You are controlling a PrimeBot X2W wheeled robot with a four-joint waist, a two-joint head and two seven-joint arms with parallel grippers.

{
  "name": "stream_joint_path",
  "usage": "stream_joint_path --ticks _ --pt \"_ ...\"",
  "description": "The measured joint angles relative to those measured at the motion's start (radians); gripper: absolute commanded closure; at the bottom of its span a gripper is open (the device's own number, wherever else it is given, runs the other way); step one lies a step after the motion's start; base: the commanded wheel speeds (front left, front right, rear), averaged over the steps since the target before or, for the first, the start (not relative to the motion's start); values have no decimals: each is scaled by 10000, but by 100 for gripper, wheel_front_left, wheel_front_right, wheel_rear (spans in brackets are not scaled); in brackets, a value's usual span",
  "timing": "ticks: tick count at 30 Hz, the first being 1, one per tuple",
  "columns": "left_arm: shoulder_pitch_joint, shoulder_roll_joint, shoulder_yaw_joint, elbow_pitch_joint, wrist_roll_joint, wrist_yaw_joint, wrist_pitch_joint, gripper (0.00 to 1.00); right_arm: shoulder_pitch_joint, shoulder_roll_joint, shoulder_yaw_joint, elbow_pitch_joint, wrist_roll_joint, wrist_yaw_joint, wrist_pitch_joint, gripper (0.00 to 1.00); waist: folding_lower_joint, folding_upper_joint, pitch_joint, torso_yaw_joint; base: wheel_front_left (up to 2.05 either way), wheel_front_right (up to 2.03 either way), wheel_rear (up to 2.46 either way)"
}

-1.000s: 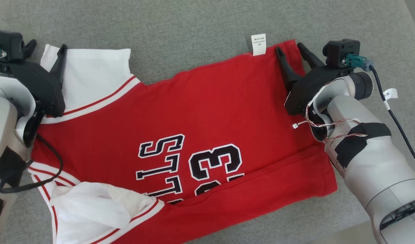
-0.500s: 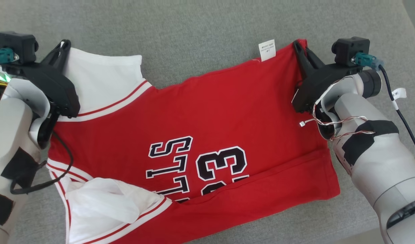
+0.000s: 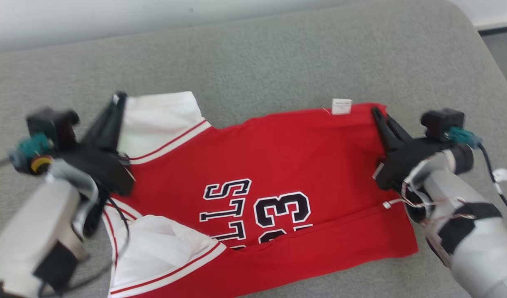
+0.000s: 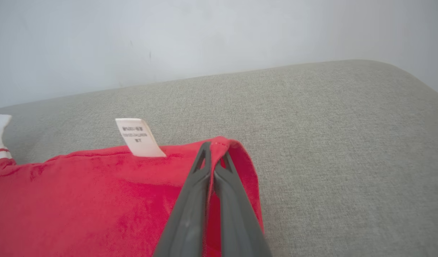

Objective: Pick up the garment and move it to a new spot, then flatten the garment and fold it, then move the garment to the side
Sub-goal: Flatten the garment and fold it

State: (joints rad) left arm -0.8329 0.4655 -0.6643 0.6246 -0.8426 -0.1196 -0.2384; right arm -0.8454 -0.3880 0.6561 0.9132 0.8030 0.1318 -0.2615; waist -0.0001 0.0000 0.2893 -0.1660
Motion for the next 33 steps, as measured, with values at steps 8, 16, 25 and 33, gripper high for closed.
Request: stream_joint_path --ticks 8,16,25,33 --pt "2669 297 485 -2895 -313 989 -173 100 1833 -756 -1170 -1331 351 0 -21 100 0 0 -468 552 0 0 0" --pt "4865 316 640 -4926 -318 1774 -215 100 3455 -1022 -2219 -2353 600 0 -23 100 -1 -1 -819 1043 0 0 0" --pt "6504 -303 871 -5509 -293 1990 -240 100 5291 -1354 -3394 -3327 579 2 -25 100 0 -1 -1081 1485 0 0 0" --pt "7127 -861 924 -4966 33 1818 -242 100 6210 -1285 -3965 -3783 360 0 242 100 1 -1 -1273 1592 0 0 0"
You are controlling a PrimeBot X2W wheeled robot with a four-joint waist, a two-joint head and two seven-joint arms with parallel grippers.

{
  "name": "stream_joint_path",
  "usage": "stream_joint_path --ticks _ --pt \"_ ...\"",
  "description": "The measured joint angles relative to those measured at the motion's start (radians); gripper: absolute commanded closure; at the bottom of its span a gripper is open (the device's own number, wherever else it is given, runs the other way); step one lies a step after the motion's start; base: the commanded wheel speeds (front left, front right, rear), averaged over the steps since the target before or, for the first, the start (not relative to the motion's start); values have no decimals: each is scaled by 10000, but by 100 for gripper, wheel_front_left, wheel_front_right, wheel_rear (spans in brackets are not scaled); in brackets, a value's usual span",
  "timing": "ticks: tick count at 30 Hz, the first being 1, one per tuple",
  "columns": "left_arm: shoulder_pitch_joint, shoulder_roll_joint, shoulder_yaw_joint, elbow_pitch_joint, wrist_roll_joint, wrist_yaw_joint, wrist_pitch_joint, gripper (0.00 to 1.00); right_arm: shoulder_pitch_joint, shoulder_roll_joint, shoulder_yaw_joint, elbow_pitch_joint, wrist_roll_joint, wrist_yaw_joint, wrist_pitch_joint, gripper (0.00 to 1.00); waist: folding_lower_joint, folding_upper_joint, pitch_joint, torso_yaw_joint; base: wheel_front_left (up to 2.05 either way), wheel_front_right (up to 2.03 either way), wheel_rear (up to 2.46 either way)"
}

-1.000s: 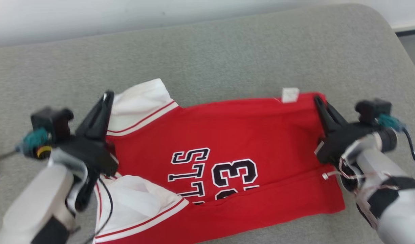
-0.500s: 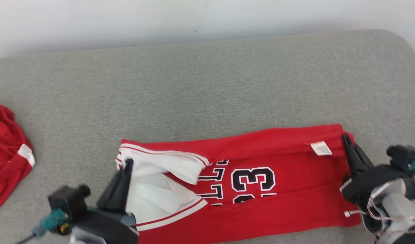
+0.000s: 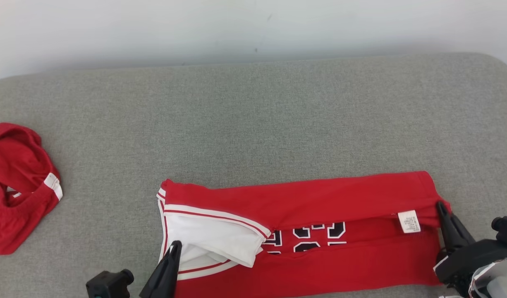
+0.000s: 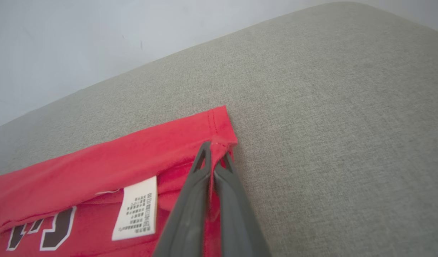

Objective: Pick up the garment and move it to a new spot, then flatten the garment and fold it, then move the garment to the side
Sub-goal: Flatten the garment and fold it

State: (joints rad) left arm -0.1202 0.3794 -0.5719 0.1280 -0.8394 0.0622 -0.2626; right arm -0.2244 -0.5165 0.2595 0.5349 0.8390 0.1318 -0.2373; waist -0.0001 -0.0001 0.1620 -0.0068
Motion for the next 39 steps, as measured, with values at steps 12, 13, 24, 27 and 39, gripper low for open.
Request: stream_joint_path --ticks 12,13,24,27,39 --pt "167 -391 1066 393 1534 169 0 0 513 328 -894 -508 -715 0 533 0 1 1 -295 40 0 0 0" --pt "233 -468 1306 314 1722 171 2 0 561 347 -982 -600 -773 0 581 0 0 1 -339 50 0 0 0" --pt "814 -1166 3760 -495 4491 399 0 0 590 598 -1647 -295 -1697 0 1532 0 1 1 -732 264 0 0 0" --pt "988 -1390 4364 -685 5020 332 0 0 475 744 -1705 35 -1931 0 1722 0 1 1 -809 339 0 0 0" --pt "1633 -2056 5653 -656 6767 -288 0 0 -93 1118 -1534 1860 -2405 0 2021 0 1 2 -925 519 0 0 0"
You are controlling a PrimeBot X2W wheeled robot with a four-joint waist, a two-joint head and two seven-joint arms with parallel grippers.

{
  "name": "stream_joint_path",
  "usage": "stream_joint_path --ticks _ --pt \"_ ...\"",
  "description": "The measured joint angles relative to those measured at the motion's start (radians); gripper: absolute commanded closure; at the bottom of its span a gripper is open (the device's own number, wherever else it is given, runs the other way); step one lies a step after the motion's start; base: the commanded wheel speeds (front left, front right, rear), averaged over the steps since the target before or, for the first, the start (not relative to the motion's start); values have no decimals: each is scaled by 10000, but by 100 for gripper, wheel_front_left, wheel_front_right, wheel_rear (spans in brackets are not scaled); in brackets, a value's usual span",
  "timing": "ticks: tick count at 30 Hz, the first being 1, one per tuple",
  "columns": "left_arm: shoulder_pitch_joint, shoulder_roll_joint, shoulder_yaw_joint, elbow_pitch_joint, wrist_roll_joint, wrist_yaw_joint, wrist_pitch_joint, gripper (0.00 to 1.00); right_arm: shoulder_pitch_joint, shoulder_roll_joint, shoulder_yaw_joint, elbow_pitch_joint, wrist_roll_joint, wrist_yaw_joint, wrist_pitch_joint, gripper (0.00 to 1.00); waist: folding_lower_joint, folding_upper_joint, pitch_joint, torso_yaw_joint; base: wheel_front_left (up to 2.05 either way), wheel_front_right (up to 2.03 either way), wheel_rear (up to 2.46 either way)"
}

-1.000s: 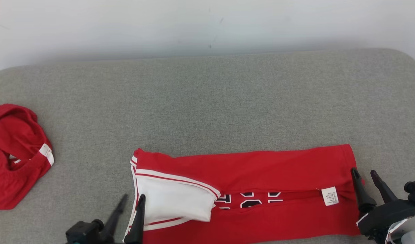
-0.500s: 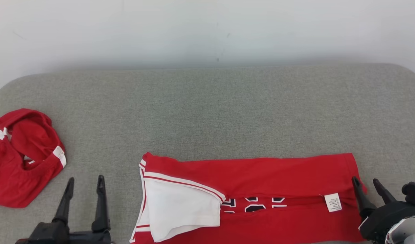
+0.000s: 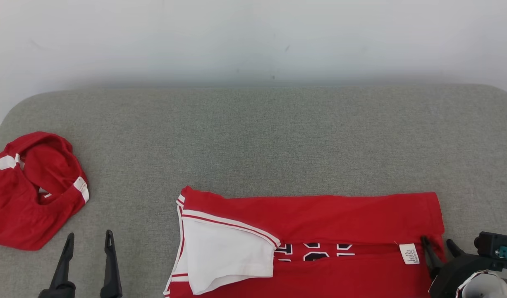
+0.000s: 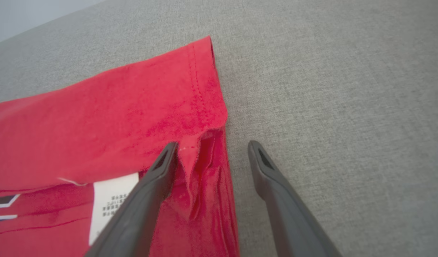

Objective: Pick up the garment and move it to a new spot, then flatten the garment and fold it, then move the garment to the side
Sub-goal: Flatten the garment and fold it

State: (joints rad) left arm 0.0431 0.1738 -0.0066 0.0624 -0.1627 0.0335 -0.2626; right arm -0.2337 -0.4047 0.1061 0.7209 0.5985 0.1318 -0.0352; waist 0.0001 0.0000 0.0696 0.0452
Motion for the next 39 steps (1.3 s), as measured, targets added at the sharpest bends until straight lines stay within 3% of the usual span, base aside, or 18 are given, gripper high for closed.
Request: stream_joint_path --ticks 5,6,8,16,23,26,31,39 --pt "12 -257 173 169 380 -159 0 0 -249 123 286 479 113 0 42 0 0 -1 14 46 0 0 0" --pt "12 -293 224 199 418 -163 0 0 -310 146 337 573 171 0 58 17 0 -1 8 48 0 0 0" --pt "11 -359 324 249 468 -240 0 0 -408 153 449 731 280 0 86 100 0 -1 -9 51 0 0 0" --pt "77 -621 717 343 579 -435 0 0 -642 -69 740 1220 777 6 -209 100 -1 0 -157 12 0 0 0" --pt "155 -748 890 389 744 -577 0 0 -662 -1557 205 1743 1049 2 -788 100 0 1 -380 -58 0 0 0" --pt "224 -756 1026 430 782 -602 0 0 -568 -1862 38 1691 1055 2 -953 100 0 1 -514 -93 0 0 0" --pt "455 -823 1289 353 825 -598 0 0 -484 -1935 221 648 1020 2 -1051 100 0 0 -695 -346 0 0 0" --pt "520 -922 1319 393 932 -700 0 0 3 -1216 499 -2088 928 0 -472 100 -1 0 -808 -473 0 0 0"
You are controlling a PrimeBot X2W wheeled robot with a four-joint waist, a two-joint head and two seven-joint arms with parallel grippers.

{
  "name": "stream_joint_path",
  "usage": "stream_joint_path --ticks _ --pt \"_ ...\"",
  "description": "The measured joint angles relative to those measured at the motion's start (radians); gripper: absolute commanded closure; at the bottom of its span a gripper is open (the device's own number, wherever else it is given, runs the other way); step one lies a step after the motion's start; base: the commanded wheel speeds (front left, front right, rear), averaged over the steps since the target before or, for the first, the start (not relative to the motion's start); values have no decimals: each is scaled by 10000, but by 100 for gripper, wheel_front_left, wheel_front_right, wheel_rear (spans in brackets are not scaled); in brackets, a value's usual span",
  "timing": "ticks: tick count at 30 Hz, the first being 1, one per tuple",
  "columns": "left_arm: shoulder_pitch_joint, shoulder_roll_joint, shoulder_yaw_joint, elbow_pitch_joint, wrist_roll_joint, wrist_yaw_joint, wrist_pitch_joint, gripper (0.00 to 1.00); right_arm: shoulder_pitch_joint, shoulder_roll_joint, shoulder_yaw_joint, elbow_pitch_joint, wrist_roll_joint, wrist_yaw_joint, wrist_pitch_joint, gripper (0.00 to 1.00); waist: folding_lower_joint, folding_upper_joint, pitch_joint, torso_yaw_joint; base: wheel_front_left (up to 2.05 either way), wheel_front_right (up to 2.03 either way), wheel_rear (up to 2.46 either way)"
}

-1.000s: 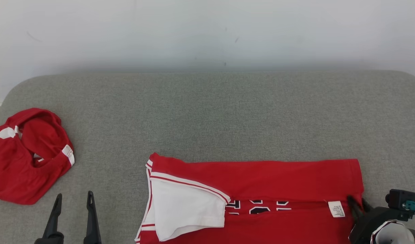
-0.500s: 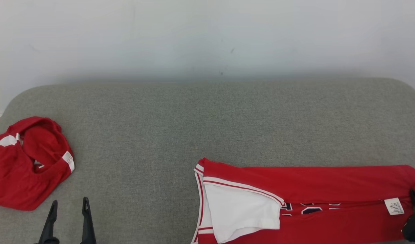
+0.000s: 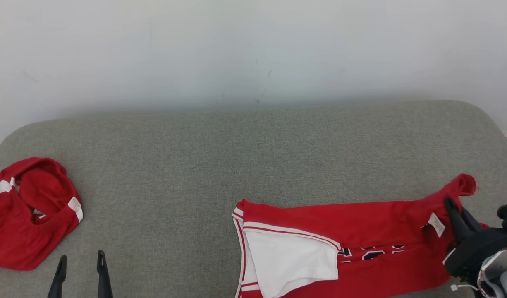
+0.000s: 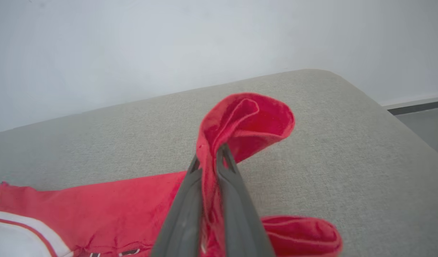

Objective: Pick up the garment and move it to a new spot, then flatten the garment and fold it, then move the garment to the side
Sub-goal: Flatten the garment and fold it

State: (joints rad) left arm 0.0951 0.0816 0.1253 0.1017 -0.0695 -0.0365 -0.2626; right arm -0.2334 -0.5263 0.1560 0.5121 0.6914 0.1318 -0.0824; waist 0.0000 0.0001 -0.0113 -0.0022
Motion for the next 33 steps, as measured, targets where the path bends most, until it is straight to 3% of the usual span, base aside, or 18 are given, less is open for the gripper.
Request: stream_joint_path --ticks 8,15,21,33 --pt "-144 -71 -140 109 79 -161 0 0 701 1266 431 -2608 -410 0 1131 100 0 0 26 265 0 0 0" --pt "-390 -132 -316 291 86 -247 0 0 915 2454 1407 -3542 -838 0 1793 100 0 0 119 598 0 0 0" --pt "-655 -169 -393 424 90 -276 0 0 648 3087 1896 -3147 -1127 0 1810 100 0 0 260 822 0 0 0" --pt "-1029 -245 -579 721 65 -368 0 0 -369 4033 2828 -779 -1377 0 1279 100 0 0 567 1246 0 0 0"
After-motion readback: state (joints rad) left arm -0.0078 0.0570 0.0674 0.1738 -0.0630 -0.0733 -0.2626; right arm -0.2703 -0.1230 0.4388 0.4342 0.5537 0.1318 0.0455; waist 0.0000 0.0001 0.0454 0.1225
